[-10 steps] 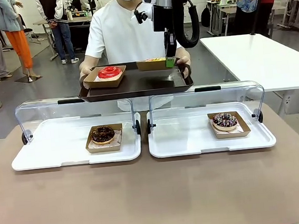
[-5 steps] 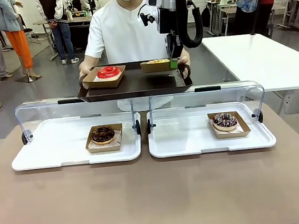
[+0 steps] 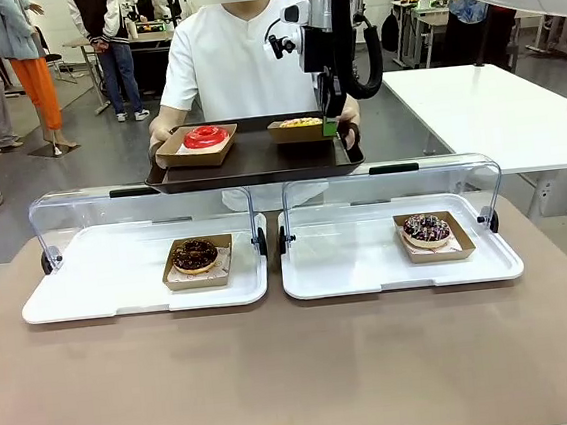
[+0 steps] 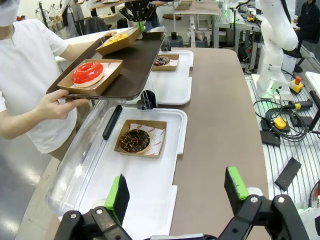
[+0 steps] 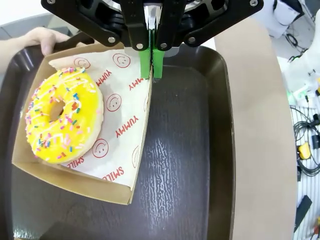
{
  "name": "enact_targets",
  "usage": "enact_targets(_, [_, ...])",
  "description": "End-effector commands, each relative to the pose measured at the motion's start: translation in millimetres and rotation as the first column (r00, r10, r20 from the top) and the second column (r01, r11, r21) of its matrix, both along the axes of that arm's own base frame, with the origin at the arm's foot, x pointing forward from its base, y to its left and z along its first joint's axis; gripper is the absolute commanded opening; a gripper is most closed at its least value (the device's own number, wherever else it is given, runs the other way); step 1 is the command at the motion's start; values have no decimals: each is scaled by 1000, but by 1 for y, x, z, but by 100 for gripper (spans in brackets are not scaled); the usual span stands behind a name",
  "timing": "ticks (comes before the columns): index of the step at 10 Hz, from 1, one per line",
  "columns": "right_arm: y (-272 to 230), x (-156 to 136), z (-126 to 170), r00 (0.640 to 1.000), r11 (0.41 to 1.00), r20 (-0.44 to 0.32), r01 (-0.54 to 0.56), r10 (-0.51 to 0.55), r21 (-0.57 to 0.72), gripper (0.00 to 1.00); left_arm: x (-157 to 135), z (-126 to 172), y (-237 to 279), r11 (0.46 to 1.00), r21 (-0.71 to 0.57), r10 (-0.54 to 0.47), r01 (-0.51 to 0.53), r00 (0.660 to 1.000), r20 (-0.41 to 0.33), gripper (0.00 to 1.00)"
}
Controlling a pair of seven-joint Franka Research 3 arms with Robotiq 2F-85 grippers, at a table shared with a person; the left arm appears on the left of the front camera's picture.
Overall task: Provide the desired donut to the person.
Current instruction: Place the picked Paper togo box onto the Handle tray extended by the person.
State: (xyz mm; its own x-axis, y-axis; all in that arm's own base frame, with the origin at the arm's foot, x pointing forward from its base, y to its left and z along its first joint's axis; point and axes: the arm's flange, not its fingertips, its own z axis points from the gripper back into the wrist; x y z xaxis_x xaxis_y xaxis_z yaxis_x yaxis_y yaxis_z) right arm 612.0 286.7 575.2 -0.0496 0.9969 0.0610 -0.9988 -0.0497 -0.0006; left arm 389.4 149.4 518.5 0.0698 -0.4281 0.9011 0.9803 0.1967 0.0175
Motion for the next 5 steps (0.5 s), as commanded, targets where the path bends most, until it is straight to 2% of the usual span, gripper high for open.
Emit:
enact_targets(1, [4, 8, 10, 1000, 1000, -30, -4, 5, 29, 2, 1, 2, 0, 1000, -18, 3, -3, 1000, 16, 100])
enact_targets(2, [2, 9, 9, 999, 999, -43, -4, 5, 33, 2, 1, 2, 0, 1000, -18, 3, -3, 1000, 16, 100])
enact_targets(5, [2, 8, 8, 998, 999, -60, -7, 10, 38, 31, 1, 2, 0, 1000, -18, 3, -3, 1000, 16, 100])
